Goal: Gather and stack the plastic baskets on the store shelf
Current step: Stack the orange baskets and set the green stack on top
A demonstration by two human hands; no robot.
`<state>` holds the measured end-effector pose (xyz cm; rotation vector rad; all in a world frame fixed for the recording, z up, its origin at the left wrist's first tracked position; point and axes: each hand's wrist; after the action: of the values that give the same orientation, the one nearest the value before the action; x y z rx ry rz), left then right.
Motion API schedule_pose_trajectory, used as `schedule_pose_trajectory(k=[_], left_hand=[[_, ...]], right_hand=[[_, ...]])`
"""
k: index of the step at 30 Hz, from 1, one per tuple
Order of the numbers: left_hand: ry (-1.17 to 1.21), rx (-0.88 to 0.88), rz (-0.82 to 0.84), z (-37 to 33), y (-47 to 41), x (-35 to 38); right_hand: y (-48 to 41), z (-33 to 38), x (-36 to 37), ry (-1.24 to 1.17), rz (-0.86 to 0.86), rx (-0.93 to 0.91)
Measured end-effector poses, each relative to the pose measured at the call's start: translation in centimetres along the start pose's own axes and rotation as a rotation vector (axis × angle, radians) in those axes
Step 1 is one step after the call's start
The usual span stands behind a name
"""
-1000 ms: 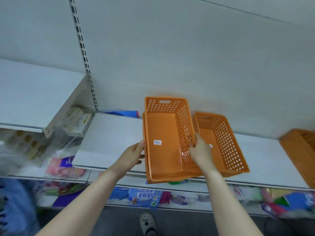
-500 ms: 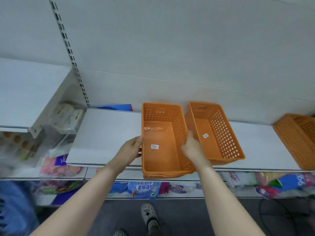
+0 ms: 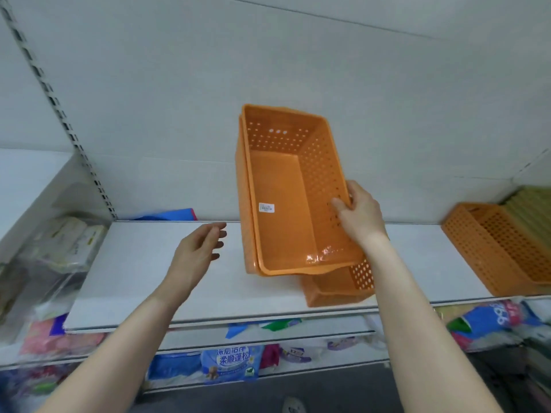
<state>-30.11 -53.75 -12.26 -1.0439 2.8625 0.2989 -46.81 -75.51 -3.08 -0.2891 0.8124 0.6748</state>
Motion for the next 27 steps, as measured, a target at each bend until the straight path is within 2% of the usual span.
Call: schedule_pose_trajectory(k=[4, 7, 13, 19, 22, 27], left_hand=[[0.016, -0.028, 0.065, -1.2, -2.5, 5.0], [0.000, -0.090, 0.118, -1.5, -4.0, 9.6], [0.111, -0.281, 0.169, -1.8, -6.2, 16.3], [0.073, -0.242, 0.163, -2.7, -6.3, 19.7], [0.047, -0.252, 0.101, -2.7, -6.3, 20.3], [-0.148, -0.352, 0.180, -2.6, -7.1, 20.5]], right_hand=[[-1.7, -3.6, -6.4, -0.013, -0.078, 0.048], [-2.4, -7.5, -8.6, -0.002, -0.039, 0.083], [-2.9, -14.1, -6.2, 0.067, 0.142, 0.138], [-4.5, -17.0, -3.5, 0.063, 0.460, 0.234], [-4.8, -17.8, -3.5, -0.086, 0.520, 0.255], [-4.5, -18.5, -3.2, -0.056, 0.491, 0.202]])
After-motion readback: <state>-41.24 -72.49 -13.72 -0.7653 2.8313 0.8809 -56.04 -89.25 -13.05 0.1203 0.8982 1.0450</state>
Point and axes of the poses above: each hand's wrist, its own y-axis away from the middle knuckle, its own x-axis out of the palm, z = x × y, and after that the axes turned 12 degrees about z, right-handed
